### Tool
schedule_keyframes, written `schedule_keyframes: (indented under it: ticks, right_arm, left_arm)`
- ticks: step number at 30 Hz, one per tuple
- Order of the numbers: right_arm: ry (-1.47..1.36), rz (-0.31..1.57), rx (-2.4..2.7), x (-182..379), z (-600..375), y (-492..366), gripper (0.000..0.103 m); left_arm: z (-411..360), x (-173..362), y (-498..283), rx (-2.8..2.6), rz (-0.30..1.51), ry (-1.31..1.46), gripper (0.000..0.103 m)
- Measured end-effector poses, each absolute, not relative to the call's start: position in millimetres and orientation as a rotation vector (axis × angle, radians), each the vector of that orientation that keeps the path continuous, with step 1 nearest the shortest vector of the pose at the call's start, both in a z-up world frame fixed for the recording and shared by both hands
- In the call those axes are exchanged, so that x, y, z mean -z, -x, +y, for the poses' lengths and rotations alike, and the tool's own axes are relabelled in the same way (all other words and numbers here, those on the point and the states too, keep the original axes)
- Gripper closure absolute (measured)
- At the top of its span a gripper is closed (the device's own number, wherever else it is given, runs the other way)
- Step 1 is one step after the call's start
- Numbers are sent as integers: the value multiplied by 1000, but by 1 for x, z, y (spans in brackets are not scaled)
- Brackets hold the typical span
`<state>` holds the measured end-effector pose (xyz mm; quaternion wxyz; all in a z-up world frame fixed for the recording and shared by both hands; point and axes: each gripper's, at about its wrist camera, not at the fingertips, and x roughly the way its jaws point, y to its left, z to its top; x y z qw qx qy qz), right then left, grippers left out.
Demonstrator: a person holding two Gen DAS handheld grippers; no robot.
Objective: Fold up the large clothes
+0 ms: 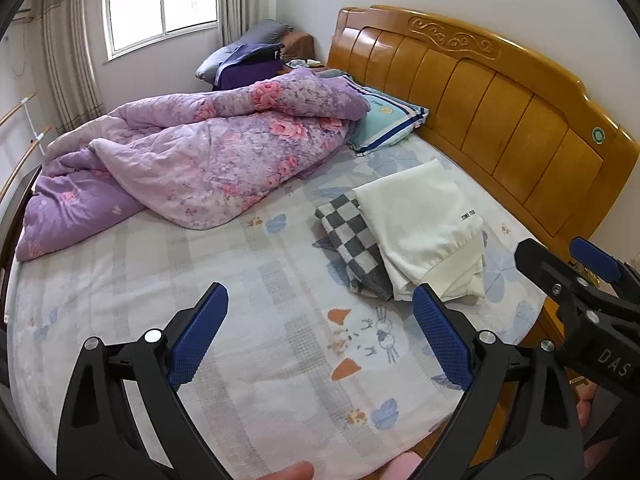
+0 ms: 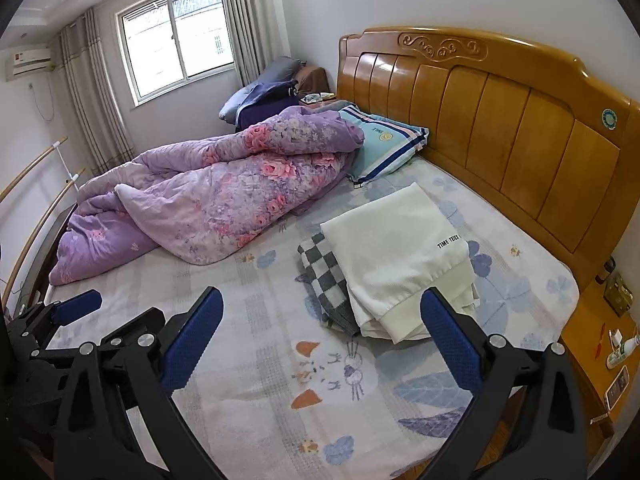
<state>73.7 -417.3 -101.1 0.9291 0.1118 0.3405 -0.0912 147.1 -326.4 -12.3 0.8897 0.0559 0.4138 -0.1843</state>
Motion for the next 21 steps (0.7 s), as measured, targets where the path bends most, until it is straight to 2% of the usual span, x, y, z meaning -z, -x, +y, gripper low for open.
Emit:
schedule_keyframes:
  ticks: [21]
  right_arm:
    - [-236,730,135,117,-465,-99,8]
  left_arm:
    - [-367,22,-161,274,852,-129,9]
